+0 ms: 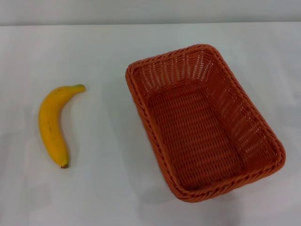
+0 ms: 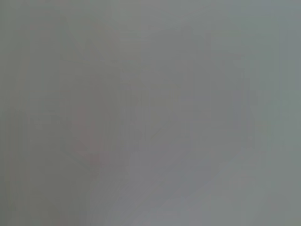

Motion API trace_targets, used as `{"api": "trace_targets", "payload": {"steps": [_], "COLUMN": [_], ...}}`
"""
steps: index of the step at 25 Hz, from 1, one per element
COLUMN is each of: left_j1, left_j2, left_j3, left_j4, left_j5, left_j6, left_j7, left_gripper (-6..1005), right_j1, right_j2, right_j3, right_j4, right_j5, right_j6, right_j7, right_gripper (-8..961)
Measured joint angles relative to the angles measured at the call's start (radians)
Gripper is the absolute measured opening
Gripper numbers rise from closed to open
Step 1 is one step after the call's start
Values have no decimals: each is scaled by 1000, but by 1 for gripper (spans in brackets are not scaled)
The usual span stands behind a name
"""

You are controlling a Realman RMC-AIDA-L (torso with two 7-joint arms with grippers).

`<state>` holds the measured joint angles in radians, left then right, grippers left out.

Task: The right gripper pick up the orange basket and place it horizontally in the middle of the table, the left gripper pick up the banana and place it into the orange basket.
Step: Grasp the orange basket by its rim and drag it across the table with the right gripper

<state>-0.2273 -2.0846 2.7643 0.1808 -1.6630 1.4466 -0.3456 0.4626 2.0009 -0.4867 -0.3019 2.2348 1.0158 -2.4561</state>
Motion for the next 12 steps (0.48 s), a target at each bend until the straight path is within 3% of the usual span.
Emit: {"api": "trace_targets", "payload": {"steps": [1, 4, 7, 12], "left_j1": [1, 1, -2, -4], "left_j2": [0, 2, 2, 2], "left_j3": [0, 0, 0, 0], "left_j4": [-1, -28, -54, -80], "left_j5": [0, 1, 0, 0], "left_j6": [0, 0, 0, 1], "left_j7": [1, 6, 7, 7], "left_gripper": [792, 792, 791, 790], "right_j1": [-46, -111, -231, -347], "right_j2": [-1, 2, 6, 4], "right_j3": [-88, -187, -353, -489], "right_j4": [-85, -219, -494, -787], "right_j5": [-10, -46, -160, -353], "right_j6": [-6, -27, -123, -197], "right_j7": [135, 309, 605, 940], "right_gripper": [842, 841, 840, 838]}}
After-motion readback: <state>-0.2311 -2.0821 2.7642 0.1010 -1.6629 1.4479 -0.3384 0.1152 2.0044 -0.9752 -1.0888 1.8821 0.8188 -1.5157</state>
